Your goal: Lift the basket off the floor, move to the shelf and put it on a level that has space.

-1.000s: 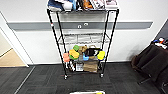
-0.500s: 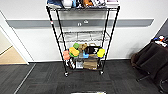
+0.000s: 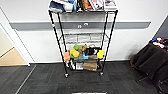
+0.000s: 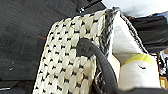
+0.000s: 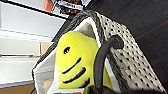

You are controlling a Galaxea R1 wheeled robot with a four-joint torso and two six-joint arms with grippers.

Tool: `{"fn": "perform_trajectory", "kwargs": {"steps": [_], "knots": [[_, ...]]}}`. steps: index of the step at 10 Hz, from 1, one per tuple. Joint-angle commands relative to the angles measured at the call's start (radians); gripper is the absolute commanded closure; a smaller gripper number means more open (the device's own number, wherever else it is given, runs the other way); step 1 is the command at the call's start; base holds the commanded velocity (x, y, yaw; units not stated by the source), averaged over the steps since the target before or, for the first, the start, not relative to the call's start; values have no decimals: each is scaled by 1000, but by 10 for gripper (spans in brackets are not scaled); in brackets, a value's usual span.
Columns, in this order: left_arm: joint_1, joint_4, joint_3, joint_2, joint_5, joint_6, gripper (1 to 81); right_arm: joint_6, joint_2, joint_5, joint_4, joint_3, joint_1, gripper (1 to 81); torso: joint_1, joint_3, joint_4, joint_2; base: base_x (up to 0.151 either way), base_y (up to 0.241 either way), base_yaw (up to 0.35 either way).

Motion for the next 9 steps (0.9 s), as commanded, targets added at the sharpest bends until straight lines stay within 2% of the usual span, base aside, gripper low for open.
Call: {"fn": "perform_trajectory", "kwargs": {"steps": [1, 3, 4, 5, 8, 9], "knots": [[-107, 12, 71, -11, 51, -5, 811, 10, -15, -74, -15, 80, 94, 811, -62, 86, 0, 97, 0, 0, 0], [-105, 12, 71, -11, 51, -5, 811, 10, -15, -74, -15, 84, 92, 811, -107, 147, 0, 164, 0, 0, 0], [-107, 12, 71, -11, 51, -5, 811, 10, -15, -74, -15, 84, 91, 811, -130, 89, 0, 200, 0, 0, 0], [-105, 12, 71, -11, 51, -5, 811, 10, -15, -74, -15, 83, 89, 811, -87, 117, 0, 131, 0, 0, 0], [-102, 12, 59, 1, 51, -5, 811, 8, -14, -74, -15, 78, 88, 811, -103, 136, 0, 149, 0, 0, 0], [-102, 12, 59, 1, 50, -5, 811, 6, -12, -74, -15, 78, 88, 811, -103, 212, 0, 147, 0, 0, 0]]}}
